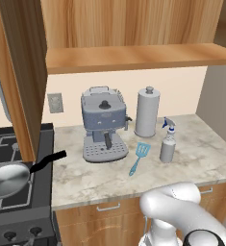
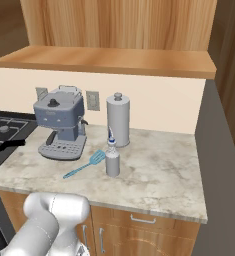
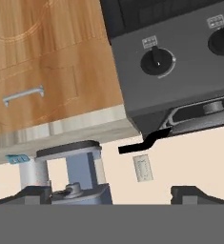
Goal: Pick the pan from the cabinet and place it on the stove. Then turn on the stove burner for the pan.
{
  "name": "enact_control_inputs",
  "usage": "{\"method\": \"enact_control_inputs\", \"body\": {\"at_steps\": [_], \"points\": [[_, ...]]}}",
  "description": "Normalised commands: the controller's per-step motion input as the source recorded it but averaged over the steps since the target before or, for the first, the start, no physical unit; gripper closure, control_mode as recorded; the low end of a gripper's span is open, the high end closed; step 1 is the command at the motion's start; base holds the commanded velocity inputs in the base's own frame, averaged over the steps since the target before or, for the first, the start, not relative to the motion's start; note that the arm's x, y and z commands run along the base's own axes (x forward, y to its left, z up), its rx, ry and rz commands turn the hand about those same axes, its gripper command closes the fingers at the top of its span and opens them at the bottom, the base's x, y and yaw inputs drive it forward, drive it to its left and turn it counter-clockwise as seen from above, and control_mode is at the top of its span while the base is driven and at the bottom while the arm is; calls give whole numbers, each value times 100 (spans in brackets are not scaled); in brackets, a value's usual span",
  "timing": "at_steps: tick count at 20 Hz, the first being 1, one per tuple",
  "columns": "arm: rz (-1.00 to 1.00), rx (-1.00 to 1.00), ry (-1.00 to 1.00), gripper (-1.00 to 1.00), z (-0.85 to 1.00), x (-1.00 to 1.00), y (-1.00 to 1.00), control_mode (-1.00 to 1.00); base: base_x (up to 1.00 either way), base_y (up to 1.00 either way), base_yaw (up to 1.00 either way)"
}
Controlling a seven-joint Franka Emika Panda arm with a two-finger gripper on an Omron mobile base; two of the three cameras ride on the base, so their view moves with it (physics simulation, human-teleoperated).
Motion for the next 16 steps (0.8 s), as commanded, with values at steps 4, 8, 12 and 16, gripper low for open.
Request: {"method": "enact_control_inputs", "body": {"at_steps": [4, 8, 12, 16], "points": [[0, -12, -12, -100, -22, 4, 0, -100, 0, 0, 0], [0, -13, -12, -100, -25, 11, 0, -100, 0, 0, 0], [0, -9, -11, -100, -13, 16, 0, -100, 0, 0, 0], [2, -1, -7, -100, 0, 22, 0, -100, 0, 0, 0]]}}
